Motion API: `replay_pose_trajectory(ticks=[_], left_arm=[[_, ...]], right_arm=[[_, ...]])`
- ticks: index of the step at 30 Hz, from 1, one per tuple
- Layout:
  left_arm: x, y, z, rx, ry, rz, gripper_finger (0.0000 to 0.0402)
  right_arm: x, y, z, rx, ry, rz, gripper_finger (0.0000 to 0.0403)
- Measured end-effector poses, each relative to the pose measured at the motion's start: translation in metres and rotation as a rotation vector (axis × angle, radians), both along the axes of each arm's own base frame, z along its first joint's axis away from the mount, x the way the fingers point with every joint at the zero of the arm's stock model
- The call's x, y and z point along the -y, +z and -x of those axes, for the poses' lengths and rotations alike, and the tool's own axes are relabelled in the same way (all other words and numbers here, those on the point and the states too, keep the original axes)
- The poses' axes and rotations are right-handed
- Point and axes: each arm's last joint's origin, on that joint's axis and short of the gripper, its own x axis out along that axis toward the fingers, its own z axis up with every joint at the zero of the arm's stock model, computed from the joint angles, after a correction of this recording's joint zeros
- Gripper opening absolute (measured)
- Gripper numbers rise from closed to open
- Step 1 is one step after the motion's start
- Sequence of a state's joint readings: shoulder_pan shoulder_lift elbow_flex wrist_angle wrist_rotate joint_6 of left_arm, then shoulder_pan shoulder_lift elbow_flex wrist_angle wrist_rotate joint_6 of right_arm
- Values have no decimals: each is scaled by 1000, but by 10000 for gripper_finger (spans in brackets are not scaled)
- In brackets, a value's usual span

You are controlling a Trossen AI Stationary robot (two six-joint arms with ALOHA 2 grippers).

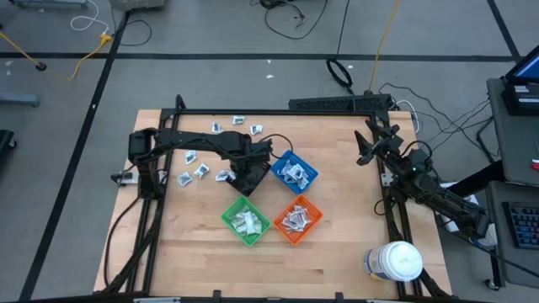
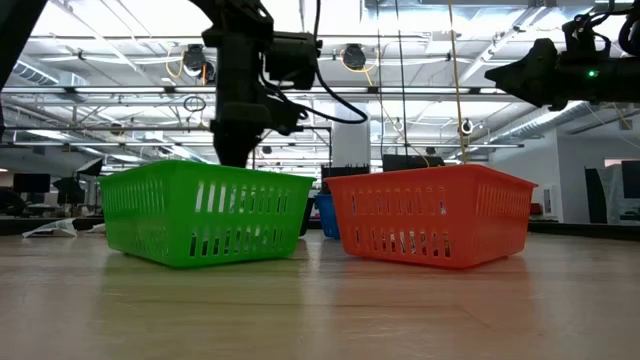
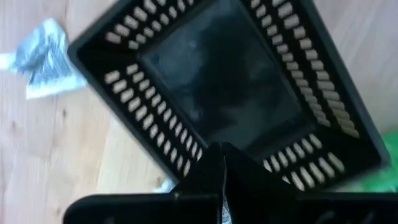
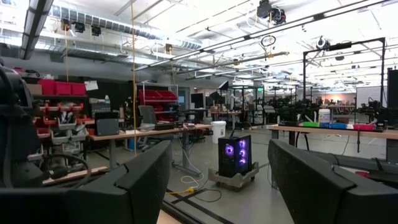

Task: Pick & Place First Aid Supplies
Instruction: Put the black towelette pack into the black bin

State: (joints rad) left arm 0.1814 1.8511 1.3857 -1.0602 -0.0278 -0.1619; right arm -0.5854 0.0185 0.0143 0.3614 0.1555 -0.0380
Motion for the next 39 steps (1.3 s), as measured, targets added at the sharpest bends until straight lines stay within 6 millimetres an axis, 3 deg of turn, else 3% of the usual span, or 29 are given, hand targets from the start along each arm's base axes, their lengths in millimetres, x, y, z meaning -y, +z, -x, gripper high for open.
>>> replay_pose_trajectory(ticks=[11, 22, 28, 34, 39], left_arm=[[-1, -12, -16, 94, 27, 39, 17], [-3, -10, -15, 109, 84, 96, 150], [-8, 15, -5, 169, 172, 97, 196], [-16, 36, 9, 212, 205, 85, 203], [-18, 33, 27, 179, 243, 94, 195]], right_arm=[[0, 0, 0, 0, 0, 0, 263], [0, 0, 0, 0, 0, 0, 263], [0, 0, 0, 0, 0, 0, 263], [0, 0, 0, 0, 0, 0, 263], [0, 0, 0, 0, 0, 0, 263]])
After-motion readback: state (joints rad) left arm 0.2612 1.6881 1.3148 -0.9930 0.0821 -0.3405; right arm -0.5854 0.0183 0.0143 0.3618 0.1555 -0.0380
